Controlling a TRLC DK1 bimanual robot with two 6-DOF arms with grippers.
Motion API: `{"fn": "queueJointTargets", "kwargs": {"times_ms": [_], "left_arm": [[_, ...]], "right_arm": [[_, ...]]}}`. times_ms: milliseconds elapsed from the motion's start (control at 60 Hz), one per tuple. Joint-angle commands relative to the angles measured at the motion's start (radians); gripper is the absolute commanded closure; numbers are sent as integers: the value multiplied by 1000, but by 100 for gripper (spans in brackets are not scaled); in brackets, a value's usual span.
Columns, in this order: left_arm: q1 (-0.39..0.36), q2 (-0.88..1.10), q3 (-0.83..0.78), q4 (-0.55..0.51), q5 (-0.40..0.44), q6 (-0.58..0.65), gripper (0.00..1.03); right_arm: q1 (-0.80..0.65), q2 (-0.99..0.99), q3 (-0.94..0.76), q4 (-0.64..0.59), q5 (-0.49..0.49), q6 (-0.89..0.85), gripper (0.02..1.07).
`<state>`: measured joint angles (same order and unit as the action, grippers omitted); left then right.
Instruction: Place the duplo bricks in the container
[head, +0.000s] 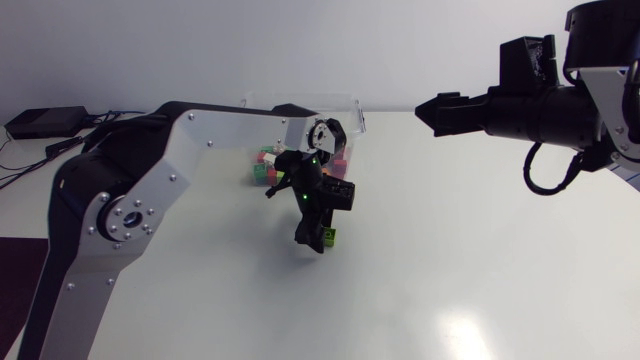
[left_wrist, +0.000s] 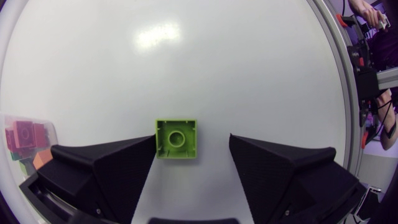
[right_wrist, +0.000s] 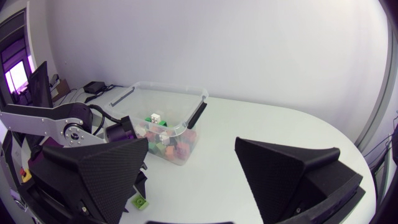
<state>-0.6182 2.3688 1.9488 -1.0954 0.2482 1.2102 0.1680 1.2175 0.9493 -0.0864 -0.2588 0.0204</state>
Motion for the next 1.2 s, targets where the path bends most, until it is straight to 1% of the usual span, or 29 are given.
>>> {"fn": "queueJointTargets", "kwargs": {"times_ms": [0,50,133,233,300,317,333,367,433,467,500,550,583,600,633,667,683,700,717,833,850,1000,1083,1183], "left_arm": [[5,23,12,-23,-12,34,31],[6,24,7,-21,-17,25,34],[8,23,9,-15,-17,6,35],[-3,30,32,-14,-17,-46,35],[-9,46,55,-21,-20,-87,37],[-11,50,58,-21,-23,-98,39],[-12,55,64,-21,-26,-117,43],[-14,56,62,-21,-30,-129,46],[-20,53,48,-17,-35,-166,47],[-23,49,27,-6,-52,-182,48],[-26,41,6,23,-58,-209,52],[-28,32,-13,40,-66,-230,55],[-28,24,-33,69,-76,-251,60],[-29,17,-51,89,-84,-259,65],[-31,10,-68,106,-87,-267,69],[-35,-3,-106,152,-104,-285,79],[-35,-8,-119,169,-109,-290,82],[-35,-19,-143,195,-112,-305,89],[-35,-28,-159,207,-112,-310,90],[-29,-89,-229,244,-113,-330,91],[-25,-129,-258,255,-113,-336,91],[-3,-310,-338,270,-102,-374,91],[12,-405,-358,270,-76,-405,91],[29,-482,-367,287,-70,-434,91]], "right_arm": [[-7,-18,-29,-10,-5,-17,7],[-7,-19,-32,-10,-5,-17,7],[-7,-23,-35,-10,-5,-17,7],[-7,-30,-41,-10,-5,-17,7],[-7,-42,-47,-12,-5,-17,7],[-7,-46,-49,-12,-3,-17,7],[-7,-52,-50,-15,-5,-17,7],[-9,-59,-53,-18,-3,-17,7],[-15,-70,-60,-23,-3,-17,7],[-18,-76,-61,-24,-5,-17,7],[-21,-81,-63,-26,-7,-17,7],[-25,-85,-67,-27,-13,-17,7],[-25,-90,-70,-29,-13,-17,7],[-25,-92,-72,-29,-13,-17,7],[-25,-95,-75,-29,-13,-17,7],[-25,-96,-76,-30,-13,-17,7],[-25,-101,-78,-30,-13,-16,7],[-25,-102,-80,-30,-13,-16,7],[-25,-105,-80,-32,-13,-14,7],[-25,-124,-81,-44,-13,-14,7],[-25,-131,-83,-50,-13,-14,7],[-30,-165,-109,-56,-13,-13,7],[-33,-187,-135,-53,-13,-13,7],[-44,-213,-159,-53,-13,-13,7]]}}
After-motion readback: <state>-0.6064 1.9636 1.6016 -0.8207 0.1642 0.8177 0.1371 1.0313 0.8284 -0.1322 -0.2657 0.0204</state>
